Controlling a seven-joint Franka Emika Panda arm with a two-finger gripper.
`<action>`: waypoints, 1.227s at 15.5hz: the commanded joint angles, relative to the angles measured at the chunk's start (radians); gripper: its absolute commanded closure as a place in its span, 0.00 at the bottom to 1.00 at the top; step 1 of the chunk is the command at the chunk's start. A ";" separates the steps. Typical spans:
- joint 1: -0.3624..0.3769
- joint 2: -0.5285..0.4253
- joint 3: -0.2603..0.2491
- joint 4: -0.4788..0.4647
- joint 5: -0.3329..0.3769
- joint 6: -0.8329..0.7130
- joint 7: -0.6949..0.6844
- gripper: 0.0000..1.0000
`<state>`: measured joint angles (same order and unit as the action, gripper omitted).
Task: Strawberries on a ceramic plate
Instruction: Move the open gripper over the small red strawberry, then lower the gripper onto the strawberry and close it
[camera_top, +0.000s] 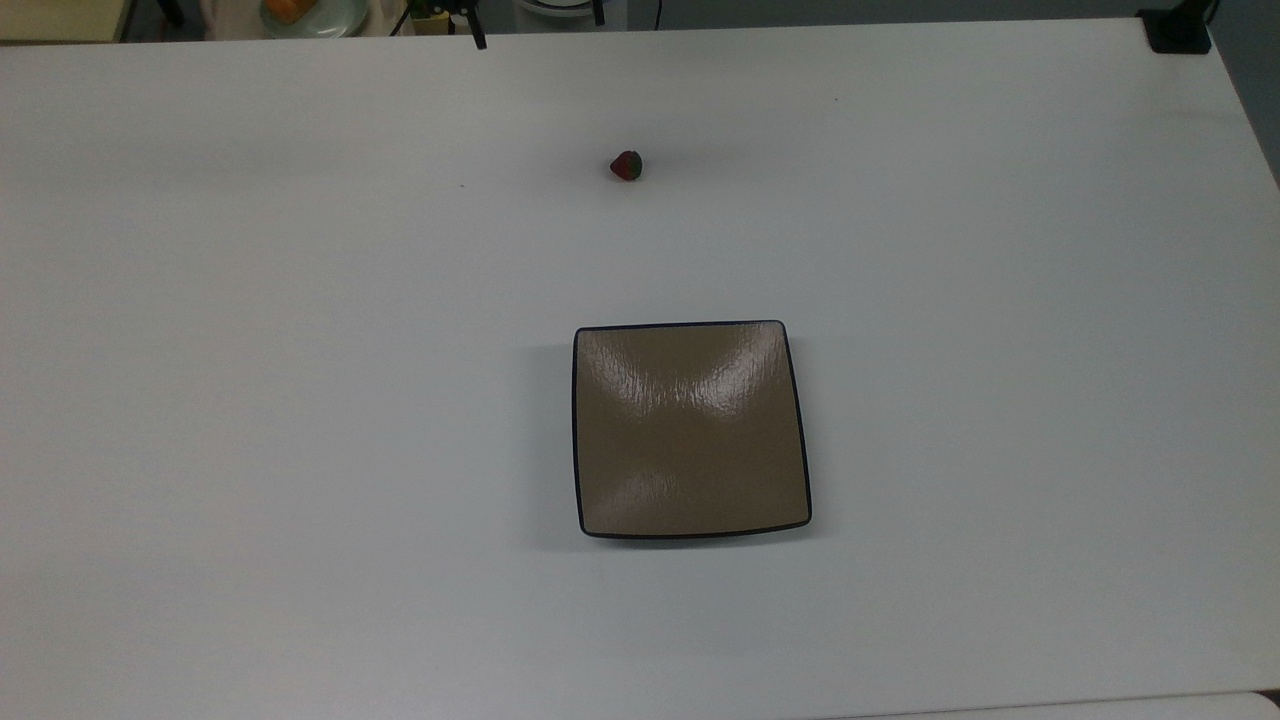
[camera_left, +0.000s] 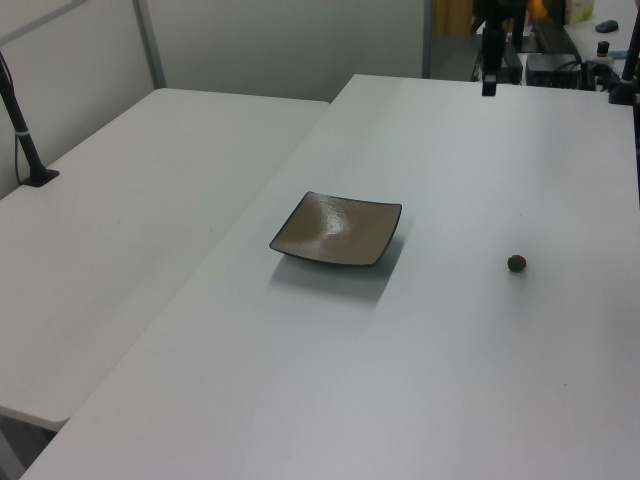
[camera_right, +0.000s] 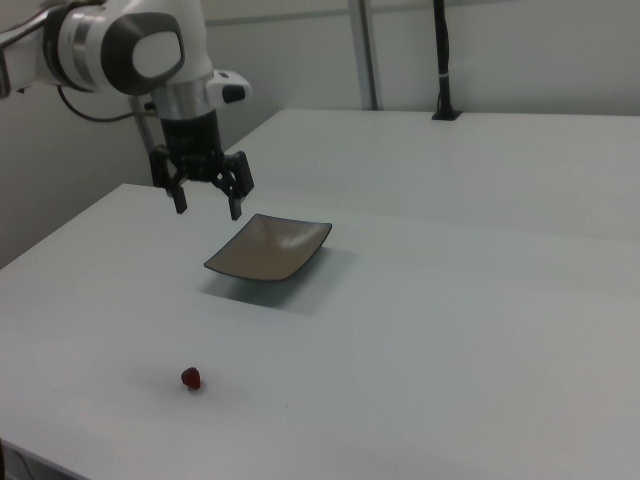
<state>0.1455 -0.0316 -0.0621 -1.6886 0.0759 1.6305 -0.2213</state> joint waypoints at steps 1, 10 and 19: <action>0.003 -0.027 0.041 -0.088 -0.001 -0.018 -0.084 0.00; 0.003 -0.063 0.120 -0.292 -0.057 -0.037 -0.305 0.00; 0.003 -0.090 0.145 -0.523 -0.059 0.161 -0.305 0.00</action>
<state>0.1479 -0.0586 0.0803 -2.0964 0.0295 1.6807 -0.5100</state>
